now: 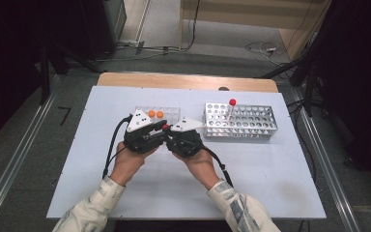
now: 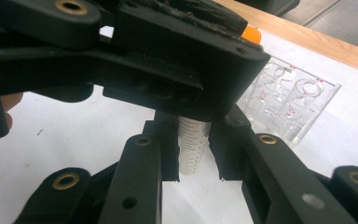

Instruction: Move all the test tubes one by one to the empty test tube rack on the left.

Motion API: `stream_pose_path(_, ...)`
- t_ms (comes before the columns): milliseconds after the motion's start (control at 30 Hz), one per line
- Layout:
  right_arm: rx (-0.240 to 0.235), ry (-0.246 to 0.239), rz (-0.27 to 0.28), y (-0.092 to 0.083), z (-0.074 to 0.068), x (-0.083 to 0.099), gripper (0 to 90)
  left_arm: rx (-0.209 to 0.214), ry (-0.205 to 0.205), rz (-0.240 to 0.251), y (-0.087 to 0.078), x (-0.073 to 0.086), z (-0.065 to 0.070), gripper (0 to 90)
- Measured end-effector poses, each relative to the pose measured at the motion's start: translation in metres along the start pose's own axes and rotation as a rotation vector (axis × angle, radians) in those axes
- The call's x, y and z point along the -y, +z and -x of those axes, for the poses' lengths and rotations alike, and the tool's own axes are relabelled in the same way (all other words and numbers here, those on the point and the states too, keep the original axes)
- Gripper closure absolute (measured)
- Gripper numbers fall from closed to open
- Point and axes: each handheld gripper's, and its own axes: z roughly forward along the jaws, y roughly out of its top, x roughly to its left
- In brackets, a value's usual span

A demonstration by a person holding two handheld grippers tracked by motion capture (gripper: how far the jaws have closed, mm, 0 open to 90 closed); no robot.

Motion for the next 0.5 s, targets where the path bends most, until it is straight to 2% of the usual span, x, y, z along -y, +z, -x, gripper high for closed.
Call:
stream_pose_path(133, -0.001, 0.001, 0.001, 0.000, 0.000, 0.000, 70.8, 0.003, -0.003, 0.002, -0.001, 0.000, -0.001, 69.5)
stream_pose_path(200, -0.013, 0.004, 0.007, -0.001, 0.000, -0.001, 62.9, 0.000, -0.003, 0.003, -0.002, -0.001, -0.001, 69.6)
stream_pose_path(267, -0.021, 0.003, 0.005, -0.002, 0.001, -0.001, 50.7, -0.004, -0.011, 0.009, -0.004, -0.002, -0.004, 69.6)
stream_pose_path(367, -0.018, 0.010, -0.003, -0.005, 0.004, -0.001, 38.3, -0.021, -0.032, 0.022, -0.011, -0.006, -0.010, 69.7)
stream_pose_path(500, -0.002, 0.008, -0.009, -0.012, 0.010, 0.002, 30.0, -0.051, -0.061, 0.047, -0.021, -0.012, -0.020, 69.7)
